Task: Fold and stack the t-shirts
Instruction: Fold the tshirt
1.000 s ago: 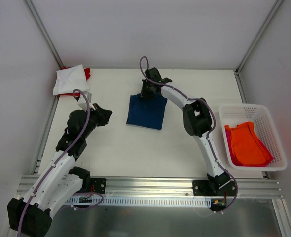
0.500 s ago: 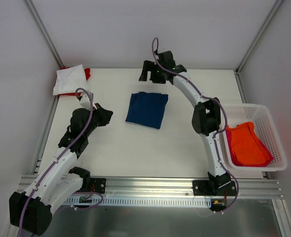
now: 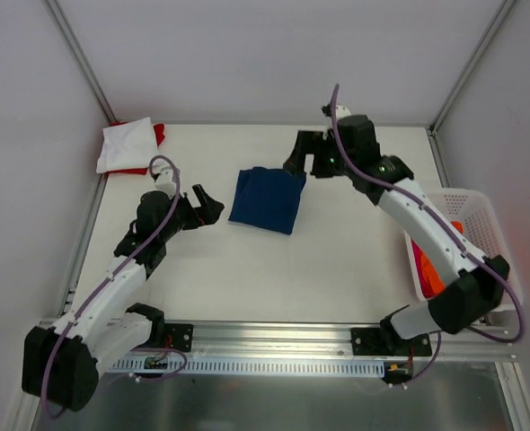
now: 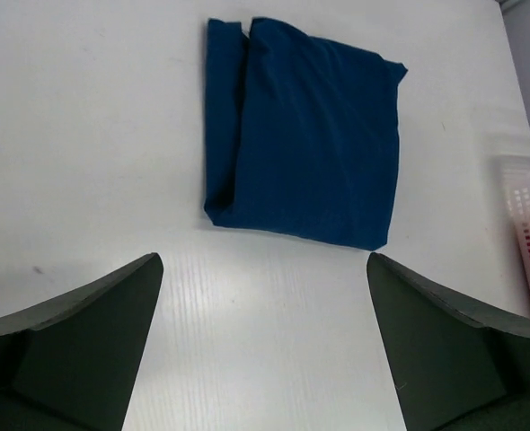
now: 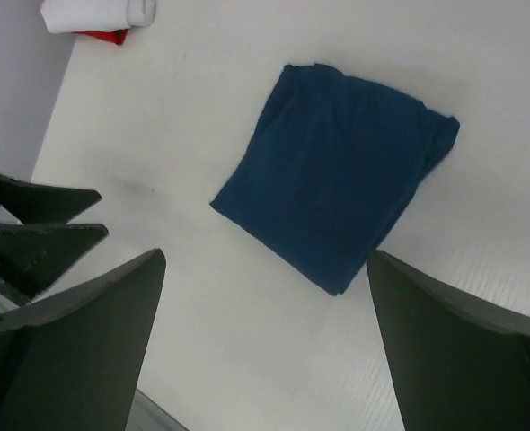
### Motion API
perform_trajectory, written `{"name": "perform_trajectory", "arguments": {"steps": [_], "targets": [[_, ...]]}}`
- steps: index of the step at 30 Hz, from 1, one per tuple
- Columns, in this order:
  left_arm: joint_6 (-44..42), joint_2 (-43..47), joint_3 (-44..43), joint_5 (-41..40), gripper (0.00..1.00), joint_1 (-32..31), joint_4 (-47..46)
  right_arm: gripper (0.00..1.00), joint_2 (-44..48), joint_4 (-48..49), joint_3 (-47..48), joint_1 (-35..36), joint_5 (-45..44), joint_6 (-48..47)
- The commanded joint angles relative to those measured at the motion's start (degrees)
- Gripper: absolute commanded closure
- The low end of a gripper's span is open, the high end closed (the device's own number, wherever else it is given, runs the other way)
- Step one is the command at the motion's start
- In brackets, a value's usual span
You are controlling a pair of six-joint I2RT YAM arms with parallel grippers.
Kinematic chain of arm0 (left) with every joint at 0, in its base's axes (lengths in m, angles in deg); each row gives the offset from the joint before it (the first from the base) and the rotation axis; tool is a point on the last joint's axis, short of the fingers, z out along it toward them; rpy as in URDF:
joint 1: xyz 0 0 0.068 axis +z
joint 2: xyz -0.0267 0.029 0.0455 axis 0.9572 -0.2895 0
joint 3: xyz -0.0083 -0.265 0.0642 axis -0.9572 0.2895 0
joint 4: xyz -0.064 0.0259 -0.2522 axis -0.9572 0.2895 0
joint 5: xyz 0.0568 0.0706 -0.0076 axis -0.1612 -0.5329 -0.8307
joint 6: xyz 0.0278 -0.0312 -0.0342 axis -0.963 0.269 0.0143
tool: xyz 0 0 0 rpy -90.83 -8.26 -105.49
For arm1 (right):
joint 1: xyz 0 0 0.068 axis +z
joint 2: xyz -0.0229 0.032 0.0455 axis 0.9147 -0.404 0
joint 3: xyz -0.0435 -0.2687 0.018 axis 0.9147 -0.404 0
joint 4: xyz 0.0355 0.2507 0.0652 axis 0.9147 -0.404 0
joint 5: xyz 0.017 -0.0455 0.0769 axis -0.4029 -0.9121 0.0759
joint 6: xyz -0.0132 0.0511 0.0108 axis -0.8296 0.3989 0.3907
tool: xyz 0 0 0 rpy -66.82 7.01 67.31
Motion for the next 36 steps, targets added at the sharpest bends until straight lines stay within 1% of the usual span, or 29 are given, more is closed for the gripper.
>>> {"name": "perform_trajectory", "arguments": {"steps": [1, 2, 3, 4, 5, 6, 7, 9, 10, 12, 13, 15, 17, 18, 21, 23, 29, 36], "targets": [[0.85, -8.09, -2.25, 9.66, 0.01, 3.53, -9.02, 0.01, 10.88, 3.93, -19.38, 0.8, -4.03, 3.35], [2.87, -9.86, 0.11, 16.84, 0.01, 4.77, -13.87, 0.01, 13.96, 4.39, -22.95, 1.07, -4.65, 4.67], [6.72, -13.01, 1.09, 18.83, 0.01, 6.34, -18.45, 0.01, 19.82, 4.3, -26.03, 1.59, -5.26, 5.29], [7.8, -14.61, 1.53, 19.72, 0.01, 6.62, -22.06, 0.0, 22.66, 4.13, -31.37, 2.47, -6.57, 5.99], [8.24, -16.28, 0.84, 19.55, 0.01, 6.54, -25.4, 0.01, 25.65, 3.87, -33.77, 2.91, -7.02, 7.22], [8.07, -18.12, 0.14, 19.64, 0.01, 6.54, -26.48, 0.01, 31.59, 3.34, -35.71, 3.44, -7.11, 7.75], [7.81, -21.88, -0.65, 19.9, 0.01, 6.54, -27.62, 0.01, 34.53, 1.59, -37.38, 4.4, -9.72, 8.37], [7.63, -27.68, -3.38, 20.43, 0.01, 6.62, -29.83, 0.0, 40.06, -1.39, -41.26, 5.37, -10.89, 10.12], [7.63, -29.38, -4.43, 20.6, 0.01, 6.88, -30.09, 0.01, 45.14, -2.8, -42.14, 5.81, -12.02, 10.74], [8.07, -34.28, -6.19, 21.39, 0.01, 6.97, -33.15, 0.01, 49.74, -6.57, -43.55, 6.08, -12.91, 11.53], [8.16, -35.71, -6.89, 21.48, 0.01, 6.98, -33.61, 0.0, 53.68, -8.16, -43.73, 6.25, -13.35, 12.23], [7.81, -38.87, -9.18, 21.84, 0.01, 6.98, -34.05, 0.01, 57.04, -11.93, -43.99, 6.43, -14.58, 12.85], [7.72, -42.83, -10.67, 22.54, 0.01, 7.15, -34.75, 0.01, 61.07, -13.71, -44.25, 6.43, -14.76, 14.08], [7.55, -45.01, -11.03, 22.89, 0.01, 7.15, -35.36, 0.01, 62.14, -14.93, -44.69, 6.43, -14.93, 14.43], [5.89, -47.92, -12.52, 22.46, 0.01, 7.24, -34.41, 0.0, 65.49, -16.43, -45.31, 6.34, -15.11, 15.67], [5.0, -49.07, -14.01, 20.09, 0.01, 7.24, -31.07, 0.01, 66.72, -16.88, -45.48, 6.43, -15.29, 16.28], [2.98, -53.64, -17.53, 16.74, 0.01, 7.15, -26.5, 0.0, 68.39, -17.76, -44.43, 6.43, -15.11, 16.72], [4.99, -62.07, -22.63, 21.21, 0.01, 5.66, -26.4, 0.01, 68.39, -18.2, -44.87, 6.43, -15.81, 17.07]]}}
